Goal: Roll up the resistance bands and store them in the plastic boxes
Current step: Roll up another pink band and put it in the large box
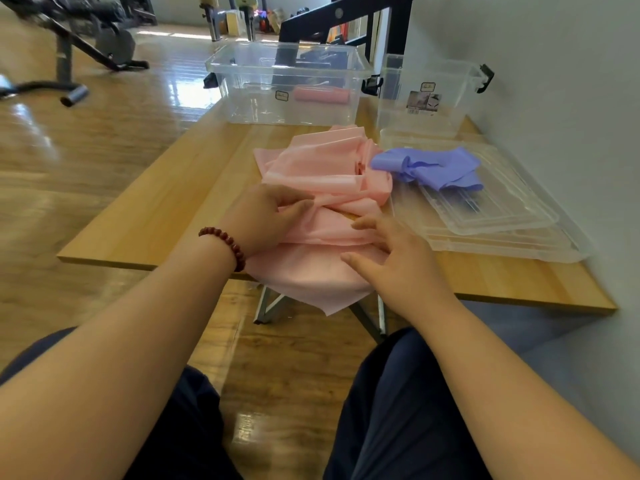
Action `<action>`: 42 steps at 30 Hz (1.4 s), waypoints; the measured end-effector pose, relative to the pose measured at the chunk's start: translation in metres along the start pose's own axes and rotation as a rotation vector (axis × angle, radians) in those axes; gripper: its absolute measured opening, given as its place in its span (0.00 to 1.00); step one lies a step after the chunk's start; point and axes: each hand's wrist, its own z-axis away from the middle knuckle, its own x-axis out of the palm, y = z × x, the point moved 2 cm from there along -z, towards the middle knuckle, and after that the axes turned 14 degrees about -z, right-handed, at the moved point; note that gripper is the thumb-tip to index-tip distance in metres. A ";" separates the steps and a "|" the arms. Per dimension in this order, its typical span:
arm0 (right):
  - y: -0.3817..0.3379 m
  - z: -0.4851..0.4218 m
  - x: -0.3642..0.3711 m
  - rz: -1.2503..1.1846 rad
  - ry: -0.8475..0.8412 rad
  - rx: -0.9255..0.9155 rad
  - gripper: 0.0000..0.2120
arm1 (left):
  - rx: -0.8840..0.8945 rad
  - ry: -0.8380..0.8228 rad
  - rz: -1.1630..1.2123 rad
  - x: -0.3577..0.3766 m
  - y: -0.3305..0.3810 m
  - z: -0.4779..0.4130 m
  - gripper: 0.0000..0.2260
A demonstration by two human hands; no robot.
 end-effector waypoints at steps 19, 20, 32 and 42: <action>0.006 0.019 0.002 0.324 -0.264 -0.120 0.25 | 0.149 -0.322 -0.492 0.014 0.017 0.021 0.22; 0.008 0.019 0.001 0.327 -0.260 -0.143 0.23 | 0.135 -0.315 -0.477 0.014 0.015 0.017 0.22; -0.004 0.017 0.000 0.092 0.042 -0.191 0.08 | 0.200 0.048 0.147 -0.006 0.026 0.052 0.20; -0.027 0.014 0.005 -0.045 0.133 -0.064 0.07 | 0.211 -0.034 0.235 0.017 0.032 0.072 0.29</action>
